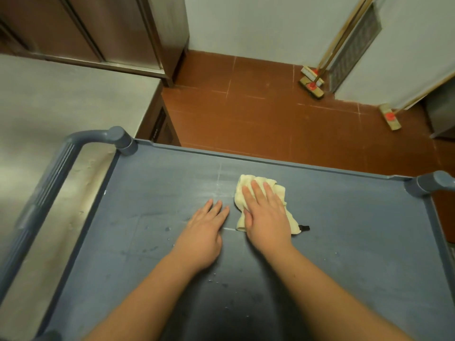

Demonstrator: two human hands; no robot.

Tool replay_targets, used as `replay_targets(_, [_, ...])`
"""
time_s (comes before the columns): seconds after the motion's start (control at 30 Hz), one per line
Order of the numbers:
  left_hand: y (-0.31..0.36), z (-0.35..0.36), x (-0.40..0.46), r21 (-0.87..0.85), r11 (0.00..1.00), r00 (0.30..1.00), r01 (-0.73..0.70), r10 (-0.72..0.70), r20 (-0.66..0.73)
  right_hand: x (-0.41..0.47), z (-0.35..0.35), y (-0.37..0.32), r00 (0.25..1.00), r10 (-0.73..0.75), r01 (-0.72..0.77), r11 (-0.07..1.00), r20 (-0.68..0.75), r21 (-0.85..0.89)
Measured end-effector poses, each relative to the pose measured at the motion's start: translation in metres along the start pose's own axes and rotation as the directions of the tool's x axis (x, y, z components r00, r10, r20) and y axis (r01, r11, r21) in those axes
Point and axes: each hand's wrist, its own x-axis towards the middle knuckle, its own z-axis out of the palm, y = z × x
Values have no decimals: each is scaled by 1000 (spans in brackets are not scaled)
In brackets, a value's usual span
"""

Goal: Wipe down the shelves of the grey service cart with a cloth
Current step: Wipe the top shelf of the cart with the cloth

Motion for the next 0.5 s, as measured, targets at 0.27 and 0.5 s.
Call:
replay_targets(0.27, [39,8,16,-3,999,999,-32,32,11,-11,-8,43,999,54,-54,998,1,32])
replay_targets(0.5, [126,35,50,7,991,990,-135,135,45,-50,-27,144,980,198,-198,980,-13,21])
